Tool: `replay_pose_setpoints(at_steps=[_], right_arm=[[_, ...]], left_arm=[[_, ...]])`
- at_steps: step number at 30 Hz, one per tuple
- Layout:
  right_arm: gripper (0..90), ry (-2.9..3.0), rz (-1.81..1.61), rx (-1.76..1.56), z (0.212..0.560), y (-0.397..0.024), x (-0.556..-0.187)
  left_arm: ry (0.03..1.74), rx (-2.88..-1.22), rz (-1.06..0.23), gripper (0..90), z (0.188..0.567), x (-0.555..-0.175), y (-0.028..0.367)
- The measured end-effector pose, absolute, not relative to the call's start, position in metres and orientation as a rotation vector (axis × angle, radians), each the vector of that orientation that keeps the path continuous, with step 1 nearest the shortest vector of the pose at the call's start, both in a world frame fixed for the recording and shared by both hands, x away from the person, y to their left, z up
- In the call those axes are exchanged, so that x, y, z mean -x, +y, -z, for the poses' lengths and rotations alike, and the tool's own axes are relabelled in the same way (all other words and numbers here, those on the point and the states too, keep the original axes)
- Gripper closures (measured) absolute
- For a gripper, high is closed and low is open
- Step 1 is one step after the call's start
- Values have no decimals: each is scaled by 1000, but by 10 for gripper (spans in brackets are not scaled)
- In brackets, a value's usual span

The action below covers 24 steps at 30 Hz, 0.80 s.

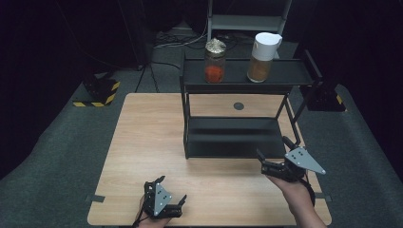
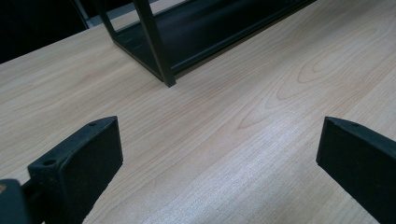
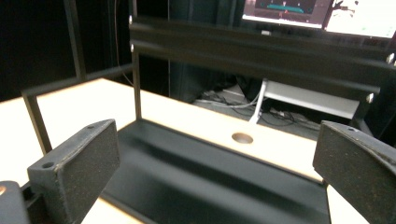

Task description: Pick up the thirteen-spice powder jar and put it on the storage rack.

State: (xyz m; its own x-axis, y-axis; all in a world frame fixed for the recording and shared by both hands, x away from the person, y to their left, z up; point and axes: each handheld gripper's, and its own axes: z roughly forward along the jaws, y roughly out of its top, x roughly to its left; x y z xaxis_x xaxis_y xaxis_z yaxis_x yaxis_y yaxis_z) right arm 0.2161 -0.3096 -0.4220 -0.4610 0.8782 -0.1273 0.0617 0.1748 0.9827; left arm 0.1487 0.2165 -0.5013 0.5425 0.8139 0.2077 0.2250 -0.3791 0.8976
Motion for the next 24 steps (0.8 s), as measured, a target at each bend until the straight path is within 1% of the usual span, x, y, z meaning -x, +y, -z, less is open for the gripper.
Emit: replay_pose_setpoints(at_steps=[15,24], right_arm=[[0,1847,-1202,-941,481,-310,-201],[0,1898,-1112,-950,497,-312,-193]], left_arm=[[846,-1891,-833,6,501,-149,216],[844,-1898,-839,6,501,-148,214]])
